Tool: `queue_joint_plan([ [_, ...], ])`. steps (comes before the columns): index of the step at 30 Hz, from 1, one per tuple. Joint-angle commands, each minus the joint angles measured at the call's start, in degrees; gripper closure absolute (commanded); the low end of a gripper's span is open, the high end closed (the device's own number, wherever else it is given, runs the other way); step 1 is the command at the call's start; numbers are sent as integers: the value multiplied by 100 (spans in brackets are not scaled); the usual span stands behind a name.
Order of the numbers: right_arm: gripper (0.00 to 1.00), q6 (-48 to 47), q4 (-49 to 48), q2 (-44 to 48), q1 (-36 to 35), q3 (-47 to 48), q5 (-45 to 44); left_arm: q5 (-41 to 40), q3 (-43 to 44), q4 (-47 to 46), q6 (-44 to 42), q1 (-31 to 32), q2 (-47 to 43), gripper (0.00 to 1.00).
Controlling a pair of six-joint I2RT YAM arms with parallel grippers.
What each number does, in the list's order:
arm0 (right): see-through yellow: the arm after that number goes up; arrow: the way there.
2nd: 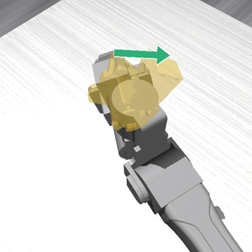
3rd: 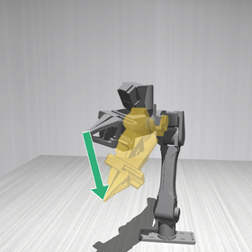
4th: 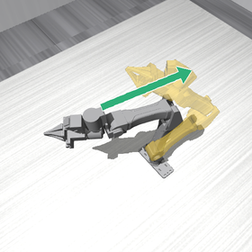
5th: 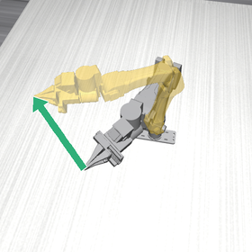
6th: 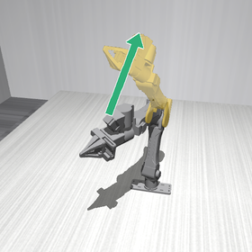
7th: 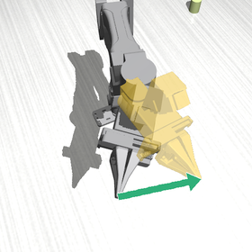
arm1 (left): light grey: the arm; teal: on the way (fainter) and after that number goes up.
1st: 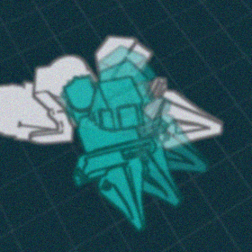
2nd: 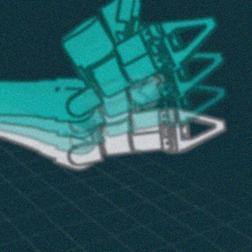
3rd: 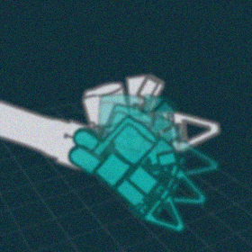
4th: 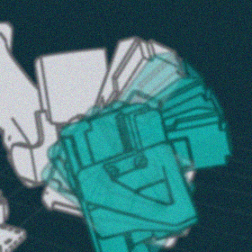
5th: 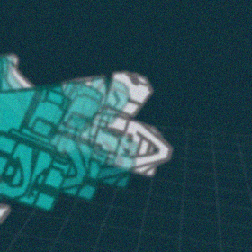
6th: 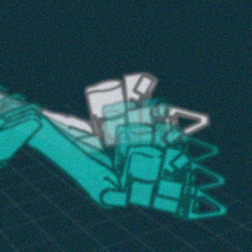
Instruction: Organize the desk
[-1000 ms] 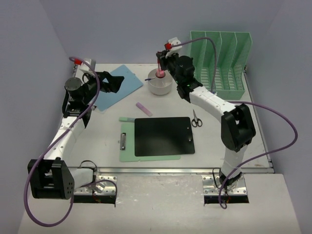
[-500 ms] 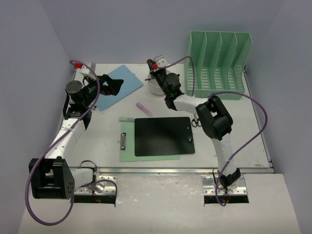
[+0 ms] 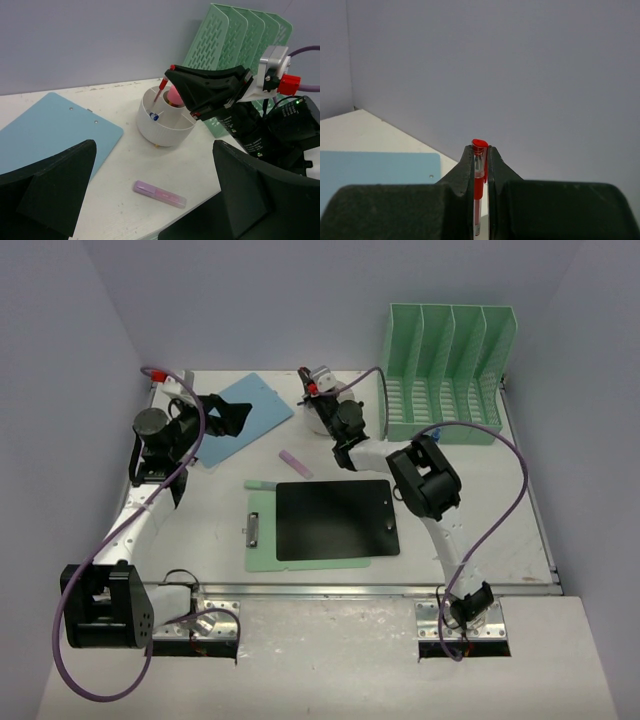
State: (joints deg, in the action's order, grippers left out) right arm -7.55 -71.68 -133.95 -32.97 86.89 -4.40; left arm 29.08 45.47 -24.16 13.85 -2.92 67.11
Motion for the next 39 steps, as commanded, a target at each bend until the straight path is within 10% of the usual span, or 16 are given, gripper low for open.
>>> queue_joint_plan([
  [1,99,-299,-768,-96,28,275,89,98,-21,-370,22,-104,-84,0],
  [9,92,-554,-927,-377,45,249,291,115,-91,-440,-13,-148,-32,0],
  [17,58,-704,-1006,-255,45,-14,326,98,-100,-440,-49,-174,-5,0],
  [25,60,-449,-444,1288,63,-1033,405,89,93,-221,-162,-183,-31,0],
  [31,61,245,1969,3143,343,-1921,414,369,409,630,-882,-227,231,0],
  [39,48,386,6251,4175,853,-1904,1003,1838,2026,5209,-5653,-244,1812,12],
])
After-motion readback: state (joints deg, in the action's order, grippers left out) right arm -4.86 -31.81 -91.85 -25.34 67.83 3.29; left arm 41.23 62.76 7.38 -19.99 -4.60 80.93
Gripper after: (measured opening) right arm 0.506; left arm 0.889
